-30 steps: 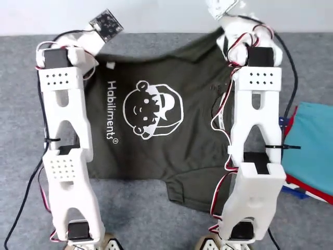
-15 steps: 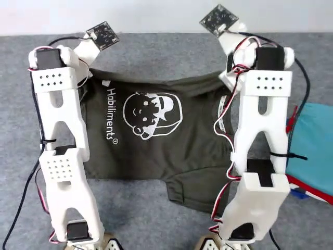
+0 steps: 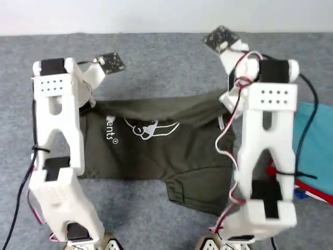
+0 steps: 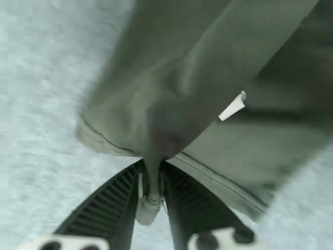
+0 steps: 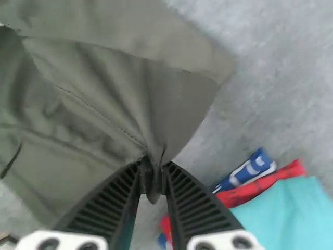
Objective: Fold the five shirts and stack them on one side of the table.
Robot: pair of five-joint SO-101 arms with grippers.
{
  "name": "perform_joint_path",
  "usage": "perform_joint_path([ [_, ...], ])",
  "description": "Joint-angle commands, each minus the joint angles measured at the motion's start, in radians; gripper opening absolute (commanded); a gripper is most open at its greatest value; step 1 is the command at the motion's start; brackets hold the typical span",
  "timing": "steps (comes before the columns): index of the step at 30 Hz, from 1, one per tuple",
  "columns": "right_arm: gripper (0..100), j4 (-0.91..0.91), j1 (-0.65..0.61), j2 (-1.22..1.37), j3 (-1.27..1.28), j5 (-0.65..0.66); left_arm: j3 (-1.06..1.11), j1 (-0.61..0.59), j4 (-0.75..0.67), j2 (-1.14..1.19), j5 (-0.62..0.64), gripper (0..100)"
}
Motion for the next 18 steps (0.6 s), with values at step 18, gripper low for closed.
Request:
perform_joint_path([
  [18, 1.0, 0.039, -0.010, -0.792, 0.907, 0.077, 0.352, -0.101, 0.023, -0.133, -0.157, 2],
])
